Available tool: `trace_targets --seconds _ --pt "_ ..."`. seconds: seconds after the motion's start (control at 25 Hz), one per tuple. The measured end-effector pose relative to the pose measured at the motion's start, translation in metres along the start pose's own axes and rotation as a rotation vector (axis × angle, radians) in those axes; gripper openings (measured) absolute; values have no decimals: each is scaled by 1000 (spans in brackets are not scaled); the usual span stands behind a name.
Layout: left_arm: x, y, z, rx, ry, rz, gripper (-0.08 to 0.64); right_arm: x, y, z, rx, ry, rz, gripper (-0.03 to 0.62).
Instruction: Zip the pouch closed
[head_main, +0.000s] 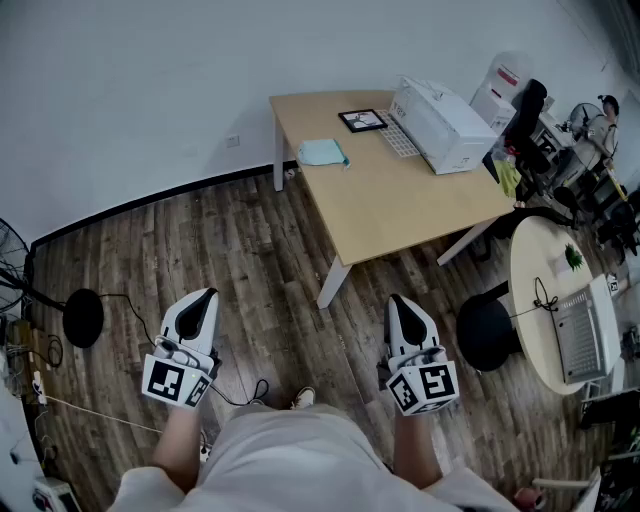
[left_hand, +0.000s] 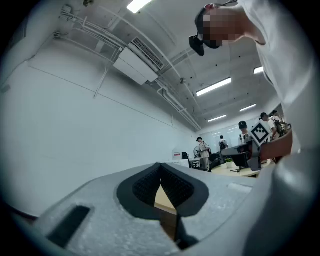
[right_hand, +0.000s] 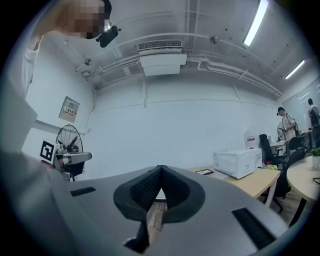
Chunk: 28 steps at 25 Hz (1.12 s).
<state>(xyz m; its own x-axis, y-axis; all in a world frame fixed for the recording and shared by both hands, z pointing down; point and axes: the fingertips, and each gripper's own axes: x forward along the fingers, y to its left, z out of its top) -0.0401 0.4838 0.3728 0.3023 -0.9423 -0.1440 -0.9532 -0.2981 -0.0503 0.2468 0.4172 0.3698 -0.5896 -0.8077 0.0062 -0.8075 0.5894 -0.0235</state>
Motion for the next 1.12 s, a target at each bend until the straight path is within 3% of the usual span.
trace_targets --seconds 0.56,0.76,0.96,1.0,1.04,1.08,1.12 --pt "11 -5 -13 -9 25 3 14 3 -15 -15 12 22 -4 -2" --pt "24 -13 -16 -2 32 4 14 11 -28 -18 67 2 49 0" --pt "31 -17 -18 19 32 30 14 26 -45 -22 62 -5 81 -8" --pt "31 -16 -20 18 36 38 14 29 -46 -22 71 -11 95 1" --pt "32 -15 -21 15 37 45 14 32 -46 -21 78 -15 108 121" --pt "33 -13 -22 10 36 51 14 34 -48 -20 82 -19 116 191" --pt "34 -12 -23 5 29 56 14 36 -51 -19 84 -23 119 217"
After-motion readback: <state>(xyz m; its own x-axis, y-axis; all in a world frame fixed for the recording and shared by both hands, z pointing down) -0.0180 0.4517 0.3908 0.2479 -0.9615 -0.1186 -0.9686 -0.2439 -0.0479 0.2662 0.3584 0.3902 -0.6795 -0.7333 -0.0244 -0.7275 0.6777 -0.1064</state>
